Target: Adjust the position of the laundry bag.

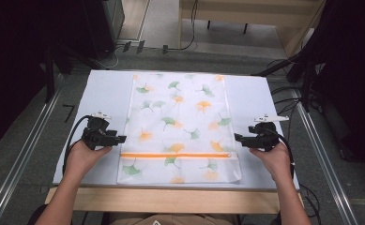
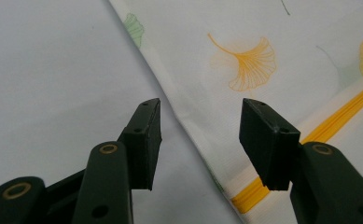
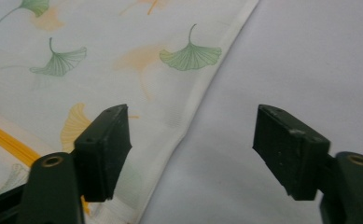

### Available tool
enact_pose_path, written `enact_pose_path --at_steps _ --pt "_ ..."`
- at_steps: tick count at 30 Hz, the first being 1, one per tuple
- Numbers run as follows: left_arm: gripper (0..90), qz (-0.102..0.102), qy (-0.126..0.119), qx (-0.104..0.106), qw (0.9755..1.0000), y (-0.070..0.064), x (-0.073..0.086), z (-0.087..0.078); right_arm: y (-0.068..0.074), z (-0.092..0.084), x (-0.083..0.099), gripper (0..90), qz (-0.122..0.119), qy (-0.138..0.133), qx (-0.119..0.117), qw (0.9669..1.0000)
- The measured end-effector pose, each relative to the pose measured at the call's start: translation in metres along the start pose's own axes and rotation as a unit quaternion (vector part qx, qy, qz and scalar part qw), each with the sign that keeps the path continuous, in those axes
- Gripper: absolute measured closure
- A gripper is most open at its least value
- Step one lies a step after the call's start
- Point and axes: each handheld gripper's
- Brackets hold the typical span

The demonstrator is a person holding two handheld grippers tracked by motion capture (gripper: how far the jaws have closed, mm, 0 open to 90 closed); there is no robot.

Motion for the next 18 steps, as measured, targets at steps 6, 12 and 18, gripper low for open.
enact_pose_path --at_steps 6,12,18 --pt "53.8 -0.005 -0.021 0.016 0.9996 -0.0010 0.0012 -0.0048 0.0024 -0.0038 -0.0012 43.2 0.009 0.009 -0.005 0.9999" --pt "49.7 -0.012 -0.028 0.021 0.9993 0.0009 0.0029 -0.0045 0.0048 -0.0032 -0.0015 47.3 0.010 0.013 -0.001 0.9999" --pt "47.3 -0.007 -0.023 0.017 0.9996 0.0019 0.0041 -0.0020 0.0038 -0.0042 -0.0022 49.6 0.016 0.012 0.001 0.9998"
Point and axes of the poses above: each handheld gripper's, and its own axes: z roughly forward along the jaws, x roughly out of its underside, y roughly to its left, and after that the axes turned 15 degrees about x, right-handed
